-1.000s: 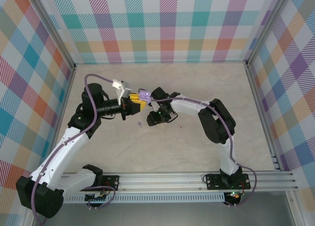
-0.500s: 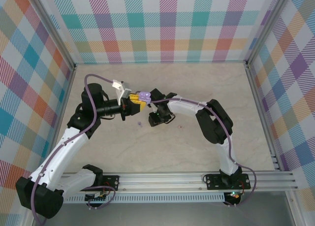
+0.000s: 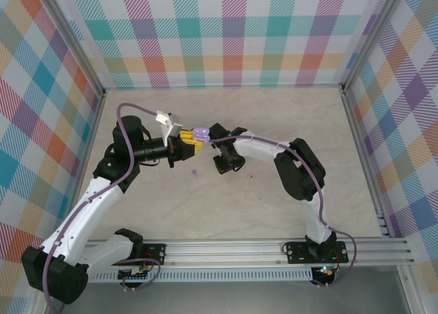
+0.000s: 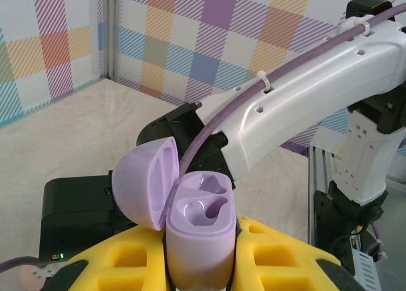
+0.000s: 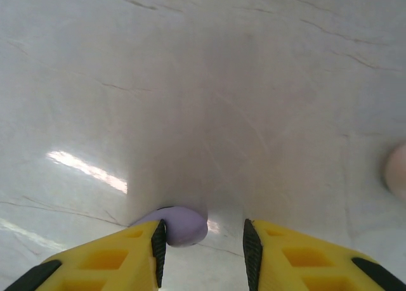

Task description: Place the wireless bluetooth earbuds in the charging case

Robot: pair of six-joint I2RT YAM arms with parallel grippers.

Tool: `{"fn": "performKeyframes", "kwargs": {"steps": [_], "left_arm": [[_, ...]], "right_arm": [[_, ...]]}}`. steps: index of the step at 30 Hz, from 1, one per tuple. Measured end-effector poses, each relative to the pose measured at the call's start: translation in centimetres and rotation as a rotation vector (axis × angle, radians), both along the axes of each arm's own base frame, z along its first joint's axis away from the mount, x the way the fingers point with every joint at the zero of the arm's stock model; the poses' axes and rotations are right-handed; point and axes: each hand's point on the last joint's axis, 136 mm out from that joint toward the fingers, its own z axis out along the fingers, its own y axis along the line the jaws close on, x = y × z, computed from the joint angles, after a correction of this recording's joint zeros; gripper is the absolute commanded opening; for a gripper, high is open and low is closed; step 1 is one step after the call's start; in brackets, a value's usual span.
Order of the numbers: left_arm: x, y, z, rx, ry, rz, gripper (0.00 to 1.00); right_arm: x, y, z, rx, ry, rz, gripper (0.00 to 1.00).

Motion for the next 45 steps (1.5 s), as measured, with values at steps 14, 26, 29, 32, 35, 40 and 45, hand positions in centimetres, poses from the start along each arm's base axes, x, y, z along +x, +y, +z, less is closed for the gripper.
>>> {"fn": "performKeyframes", "kwargs": {"steps": [14,26,29,32,35,40,45], "left_arm": [[0.0,0.0,0.0,0.000,0.001,0.000,0.10],[0.0,0.0,-0.1,0.002,0.007,-0.001,0.10],[-0.1,0.0,-0.1,0.003,0.008,-0.001,0.10],[-0.1,0.0,-0.1,0.003,0.008,-0.001,0.10],[-0.1,0.0,-0.3,0.005,0.014,-0.001,0.10],[-0.1,0.0,-0.4,0.007,0.021,-0.001,0.10],[-0.1,0.0,-0.4,0.008,0.018,-0.002,0.10]], "right_arm": [[-0.7,0.8,2.9,0.089,0.013,-0.031,0.36],[-1.6,0.6,1.6,0.111,0.114,-0.242,0.32],[-1.8,0.4,0.8,0.095,0.132,-0.270,0.32],[-1.9,0.3,0.2,0.081,0.142,-0.286,0.32],[-1.9,0.1,-0.3,0.070,0.147,-0.302,0.32],[-1.4,0.2,-0.6,0.058,0.138,-0.308,0.32],[-0.2,0.5,-0.4,0.048,0.101,-0.310,0.36]]}}
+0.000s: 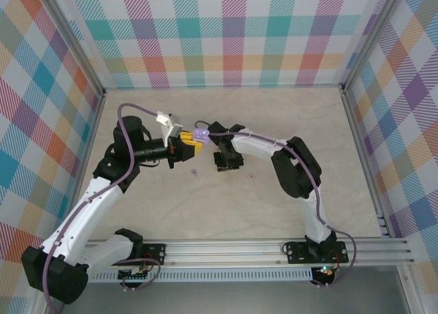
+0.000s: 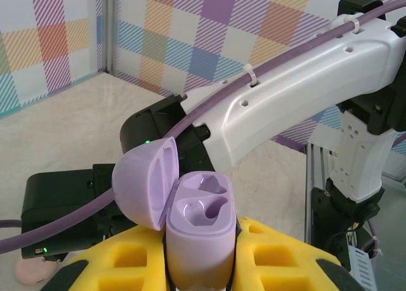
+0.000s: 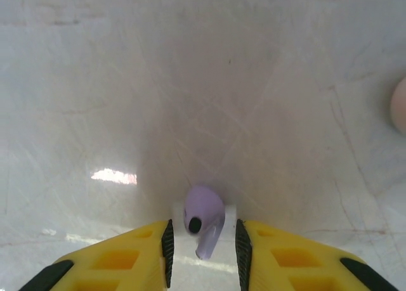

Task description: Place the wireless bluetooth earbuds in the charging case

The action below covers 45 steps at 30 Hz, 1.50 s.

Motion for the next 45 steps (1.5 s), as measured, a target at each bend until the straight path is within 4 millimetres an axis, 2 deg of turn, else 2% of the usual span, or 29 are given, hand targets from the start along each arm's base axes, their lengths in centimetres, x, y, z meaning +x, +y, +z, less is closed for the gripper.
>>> {"fn": "performKeyframes", "kwargs": {"steps": [7,15,20,30,36,45], "left_arm": [[0.0,0.0,0.0,0.000,0.000,-0.002,0.10],[0.0,0.0,0.3,-0.002,-0.005,-0.002,0.10],[0.0,0.0,0.3,-0.002,-0.005,-0.002,0.10],[0.0,0.0,0.3,-0.001,-0.008,-0.003,0.10],[0.0,0.0,0.3,-0.001,-0.008,-0.003,0.10],[0.1,0.1,0.4,0.002,-0.009,0.009,0.10]], "right_arm": [[0.2,-0.2,0.2,-0.018,-0.010,0.023,0.39],[1.6,0.5,0.9,-0.021,-0.050,0.048,0.32],[1.4,0.1,-0.2,-0.055,-0.027,0.047,0.30],[1.4,0.0,-0.2,-0.065,-0.026,0.047,0.25],[1.5,0.0,-0.2,-0.064,-0.027,0.046,0.19],[1.5,-0.6,0.0,-0.039,-0.042,0.028,0.18]]}}
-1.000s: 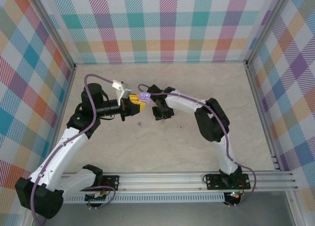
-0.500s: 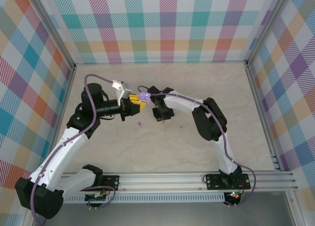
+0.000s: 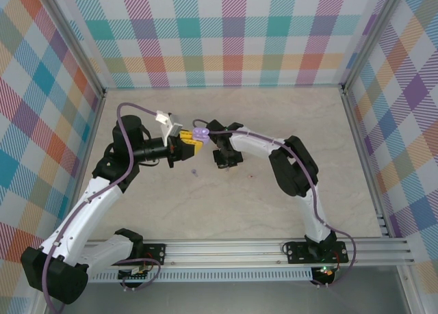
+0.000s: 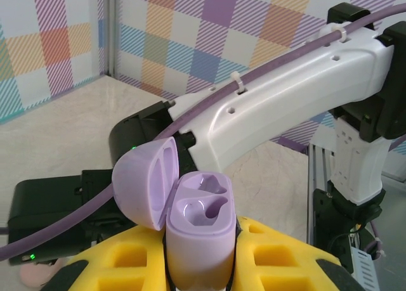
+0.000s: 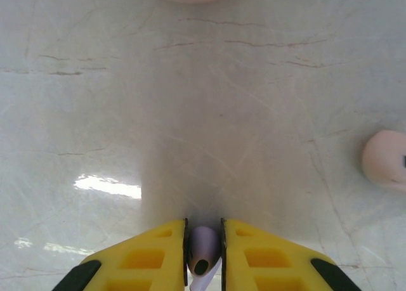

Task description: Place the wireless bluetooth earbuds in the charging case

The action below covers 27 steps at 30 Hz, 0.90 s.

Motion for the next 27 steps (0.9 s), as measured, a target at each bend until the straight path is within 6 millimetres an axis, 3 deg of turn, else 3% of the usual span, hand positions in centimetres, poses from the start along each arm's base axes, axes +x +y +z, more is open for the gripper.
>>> {"fn": "performKeyframes", "kwargs": {"steps": [10,17,22,27], "left_arm": [[2.7,1.3,-1.2,0.032,0.106,0.180,0.10],[4.9,1.6,-5.8,0.041,0.305,0.294,0.10],[5.3,1.5,-10.0,0.041,0.407,0.343,0.10],[6.0,1.0,-12.6,0.053,0.466,0.359,0.10]], "right_arm": [[0.3,-4.2,0.4,0.134,-0.001,-0.124,0.17],[0.5,-4.3,2.0,0.265,-0.050,-0.155,0.17],[0.7,-3.8,4.9,0.361,-0.130,-0.140,0.17],[0.8,-3.8,8.0,0.430,-0.213,-0.127,0.17]]}}
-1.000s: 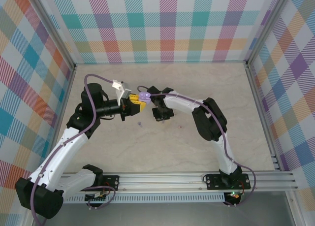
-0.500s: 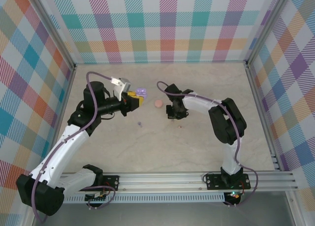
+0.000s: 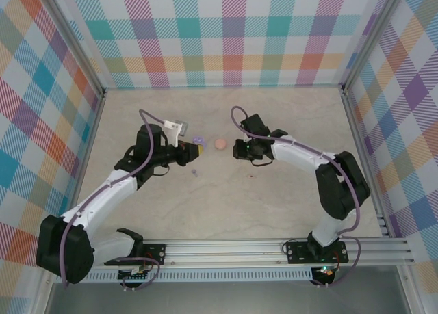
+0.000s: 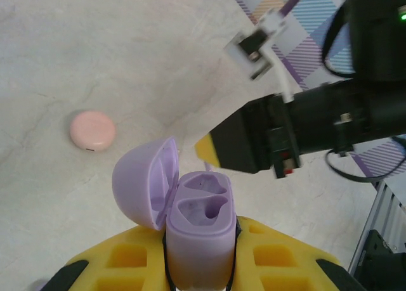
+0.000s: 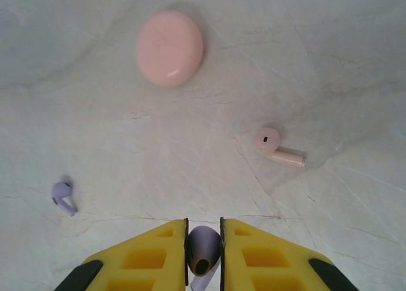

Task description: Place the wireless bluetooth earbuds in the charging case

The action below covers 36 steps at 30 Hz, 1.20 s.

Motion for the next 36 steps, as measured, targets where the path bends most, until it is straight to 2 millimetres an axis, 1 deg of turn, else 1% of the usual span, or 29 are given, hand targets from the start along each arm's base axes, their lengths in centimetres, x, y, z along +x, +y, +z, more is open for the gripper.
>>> {"fn": "performKeyframes", "kwargs": {"steps": [7,12,15,19,21,24,27,30,36], "left_arm": [[0.5,-1.0,-1.3,-0.017,0.004,-0.012,0.10],[0.0,-2.3,-1.5,-0.035,-0.010,-0.063,0.10],[-0.5,-3.1,-1.1,-0.050,-0.040,-0.101,0.10],[-0.9,-3.6,-0.6,-0.055,-0.094,-0.147,0.10],[-1.4,-3.9,-0.1,-0.057,-0.137,-0.177,0.10],[-2.2,-4.3,1.0,-0.062,-0.203,-0.216,0.10],[-2.7,-4.6,2.3,-0.072,-0.267,-0.245,0.10],[-3.1,-4.8,3.4,-0.077,-0.326,-0.267,0.11],[-4.2,-5.2,4.8,-0.066,-0.418,-0.301,0.12]], "right_arm": [[-0.5,0.0,4.1,0.080,-0.107,0.016,0.17],[-1.2,0.2,7.6,0.152,-0.197,0.056,0.17],[-1.8,0.2,10.0,0.196,-0.256,0.084,0.17],[-2.6,0.5,13.5,0.254,-0.344,0.127,0.18],[-3.2,0.6,15.4,0.284,-0.391,0.153,0.18],[-4.6,1.1,17.6,0.318,-0.448,0.203,0.18],[-5.9,1.7,18.9,0.337,-0.486,0.253,0.18],[-7.1,2.5,19.8,0.343,-0.518,0.301,0.18],[-9.0,3.9,21.5,0.357,-0.591,0.376,0.18]]}}
